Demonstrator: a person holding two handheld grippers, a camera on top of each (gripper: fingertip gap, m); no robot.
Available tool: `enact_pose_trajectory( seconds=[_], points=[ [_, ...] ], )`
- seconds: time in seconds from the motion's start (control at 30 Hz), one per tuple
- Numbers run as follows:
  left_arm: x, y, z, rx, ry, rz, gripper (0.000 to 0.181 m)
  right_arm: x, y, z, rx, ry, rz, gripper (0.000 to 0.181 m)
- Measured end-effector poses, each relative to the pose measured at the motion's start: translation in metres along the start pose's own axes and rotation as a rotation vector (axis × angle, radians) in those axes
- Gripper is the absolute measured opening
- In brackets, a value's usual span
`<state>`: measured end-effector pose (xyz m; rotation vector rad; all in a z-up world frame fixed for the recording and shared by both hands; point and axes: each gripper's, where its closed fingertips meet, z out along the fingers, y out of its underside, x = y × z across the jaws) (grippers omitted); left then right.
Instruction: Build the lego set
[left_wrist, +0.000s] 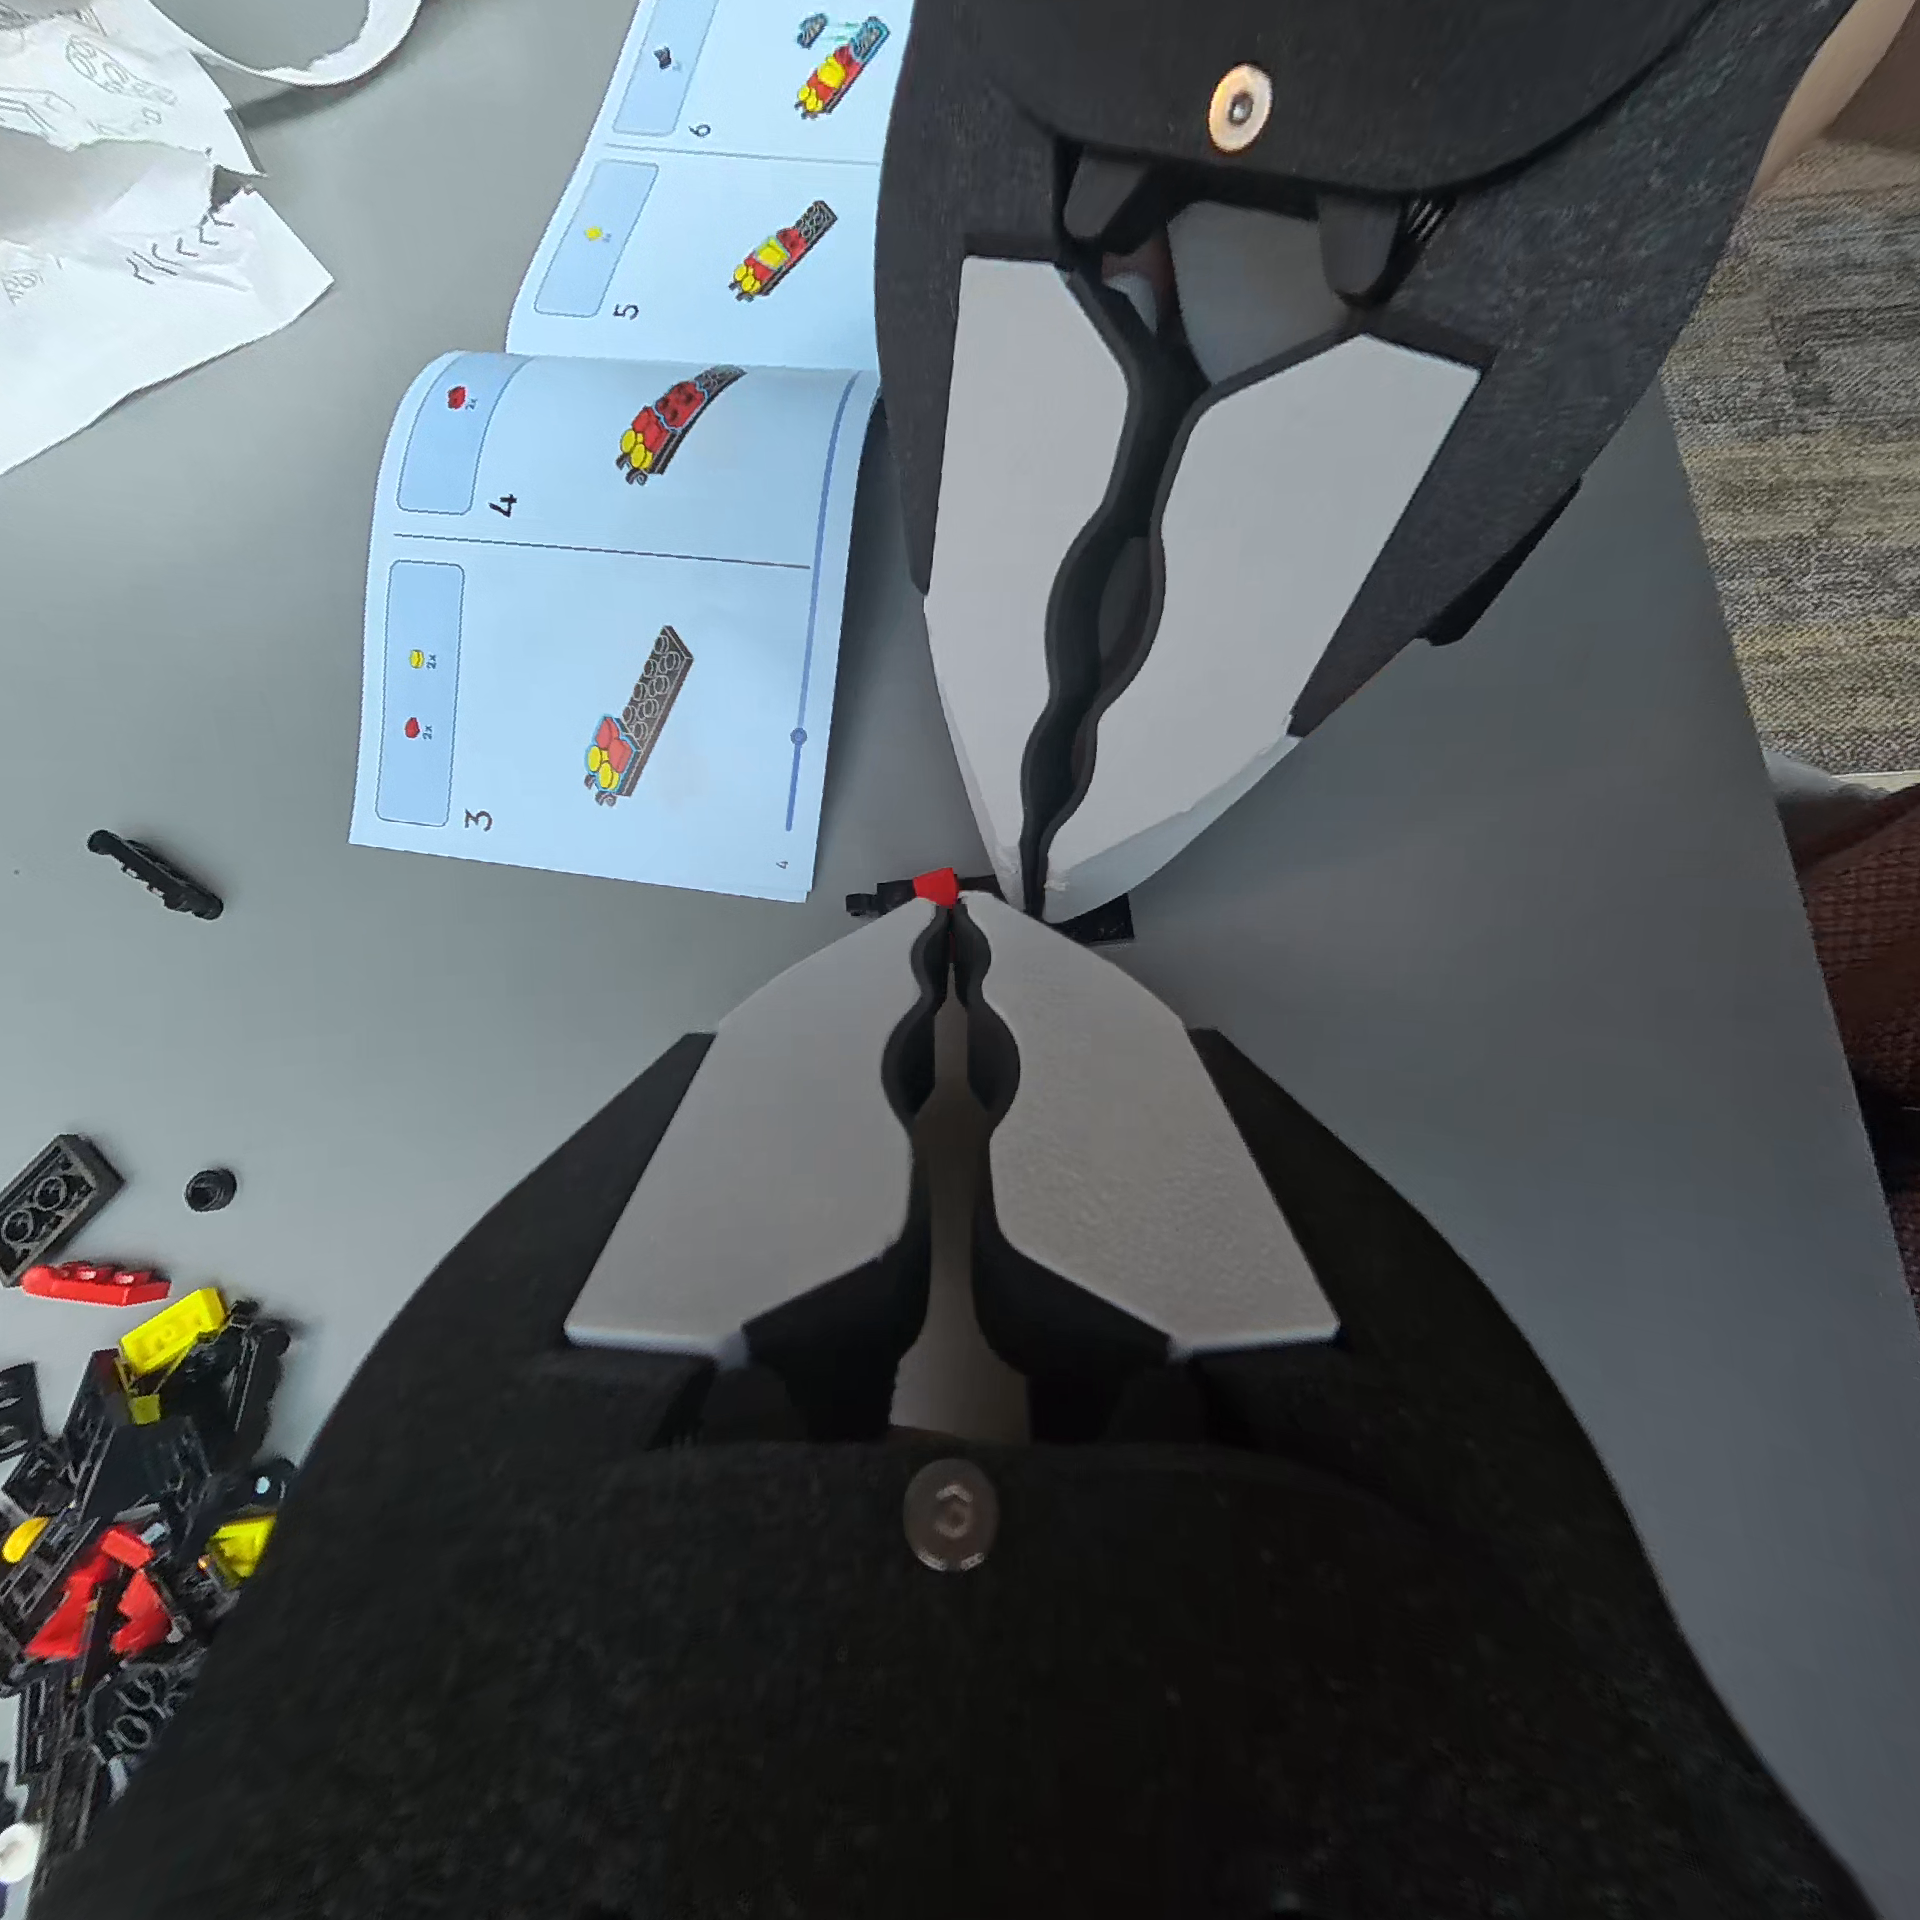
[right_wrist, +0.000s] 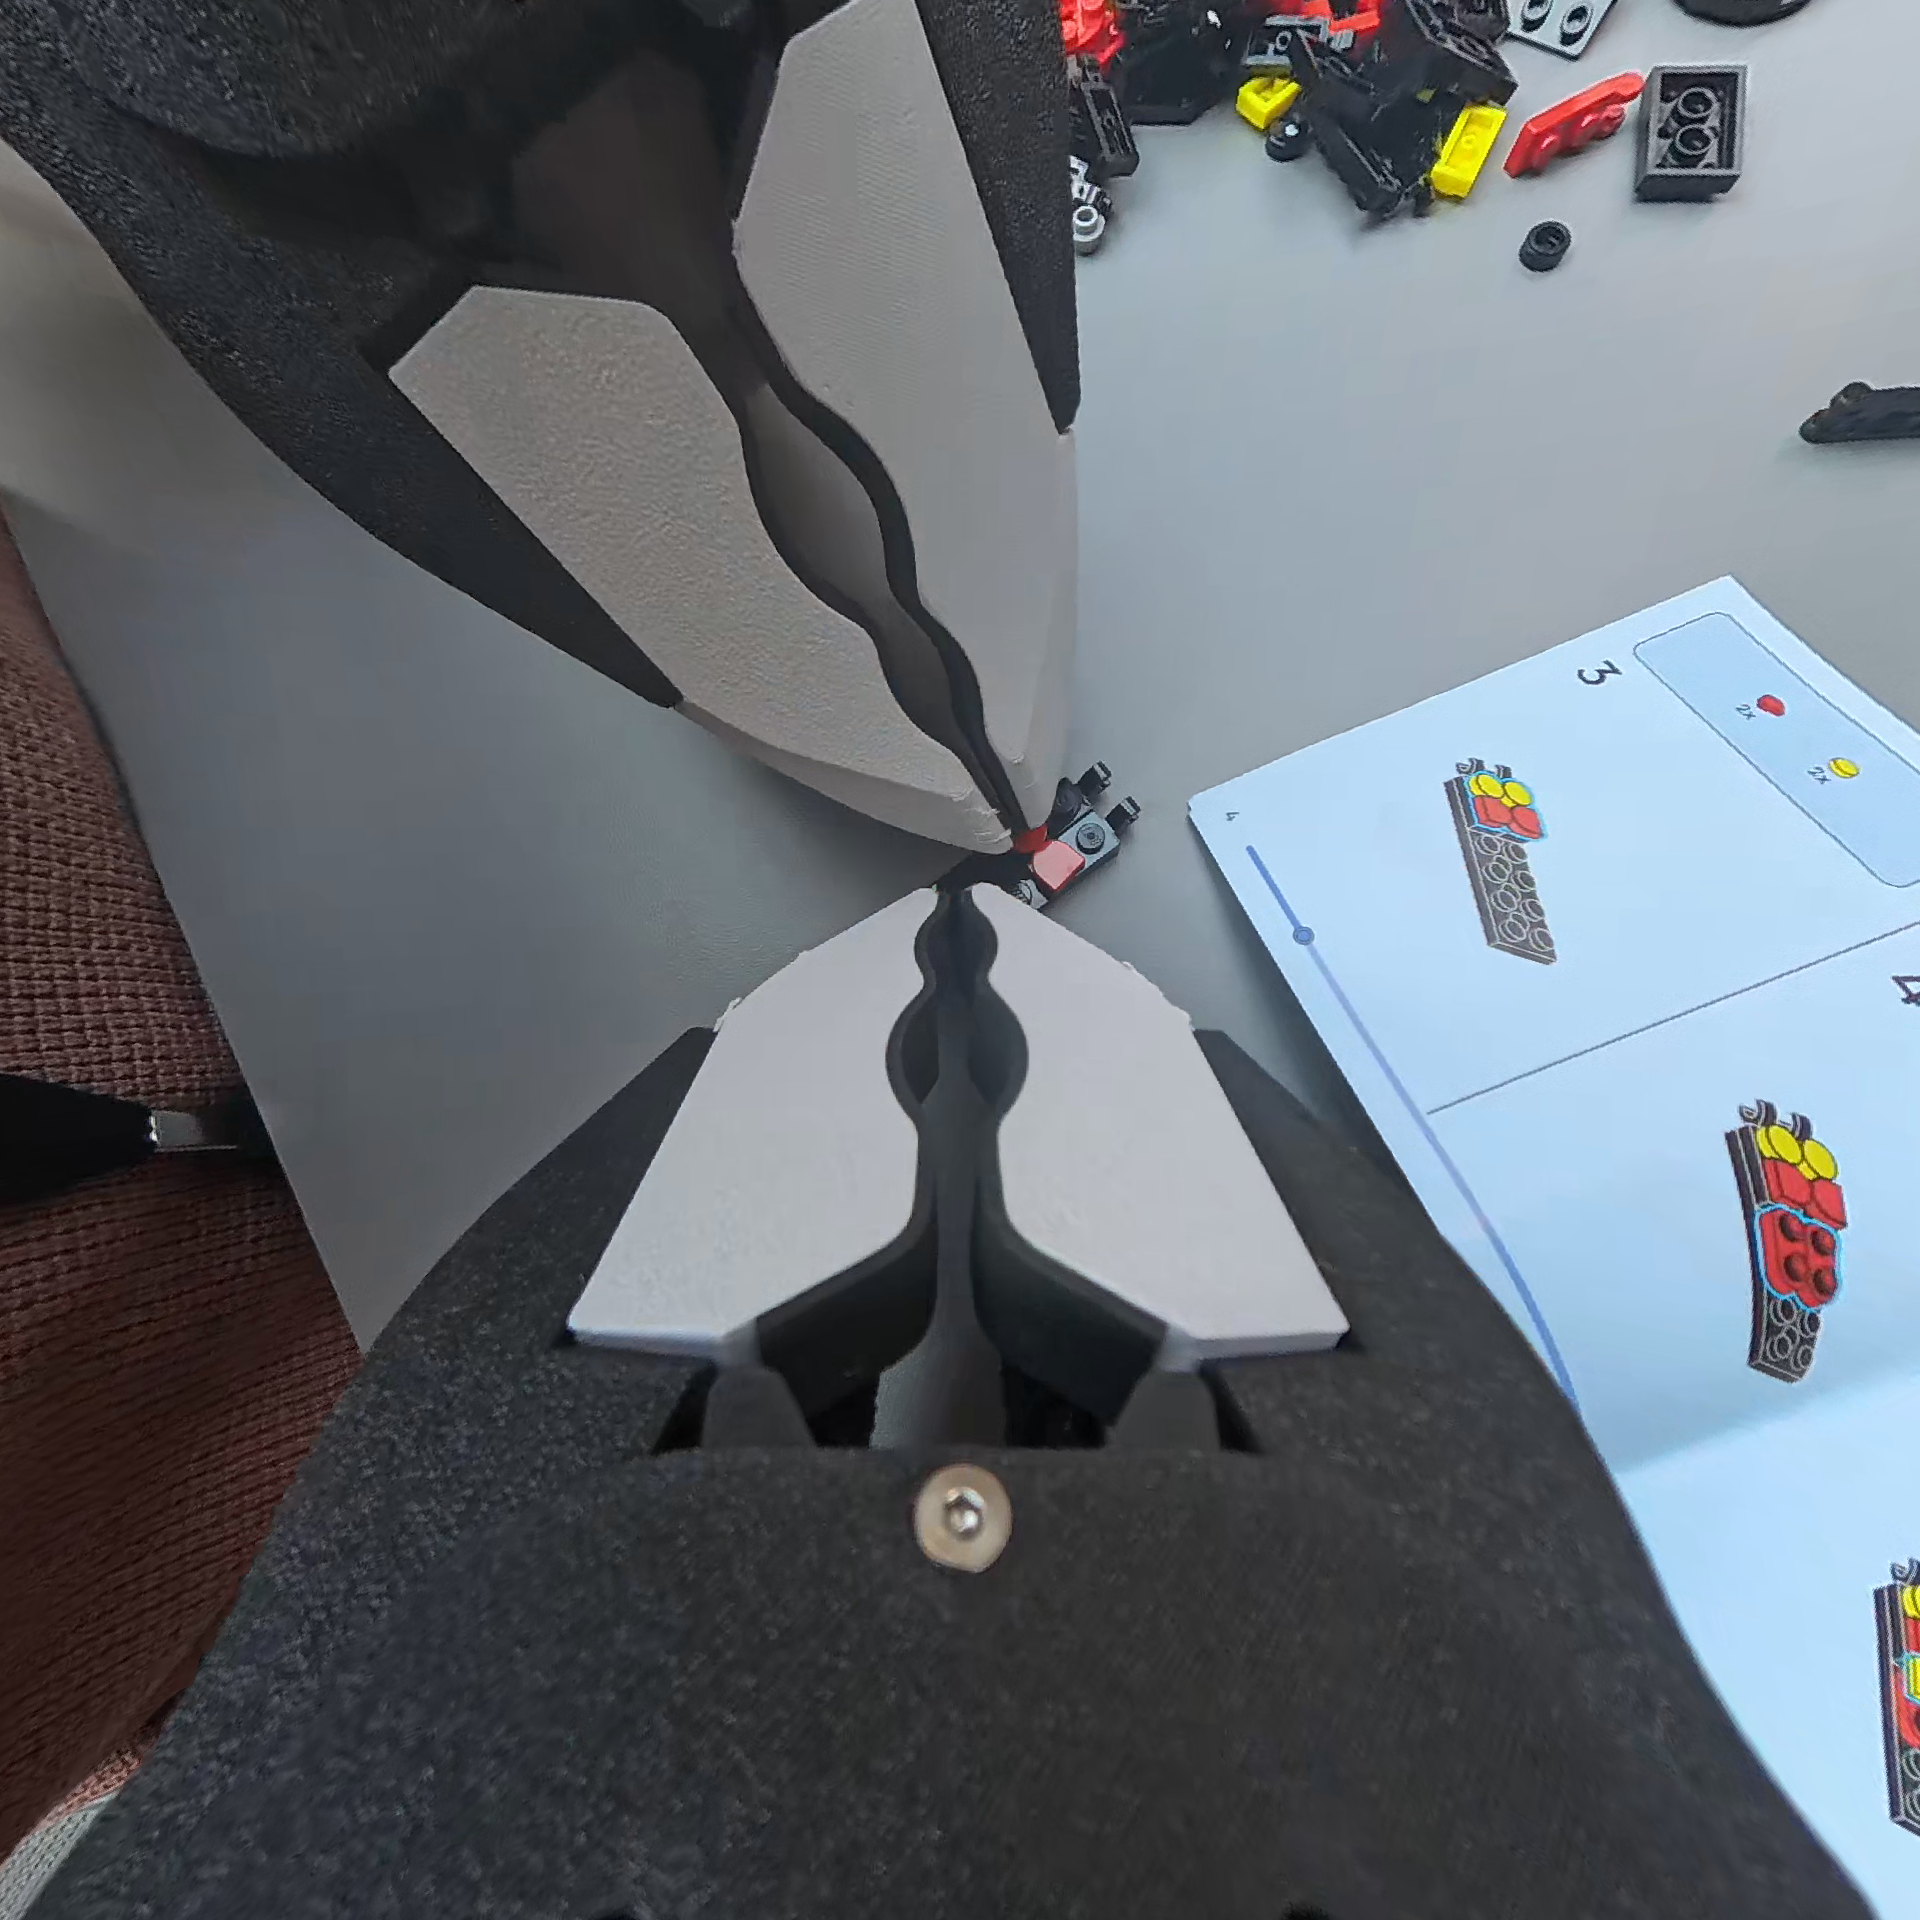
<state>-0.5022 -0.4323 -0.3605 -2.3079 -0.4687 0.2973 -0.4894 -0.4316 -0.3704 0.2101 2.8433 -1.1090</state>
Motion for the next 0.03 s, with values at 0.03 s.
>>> enact_pose_trajectory(
  seconds=[0.03],
  points=[
    [-0.0001, 0.0013, 0.0009, -0.011, -0.002, 0.003, 0.0, 0.0, 0.0, 0.0, 0.001, -0.008, 0.009, 0.0]
  ],
)
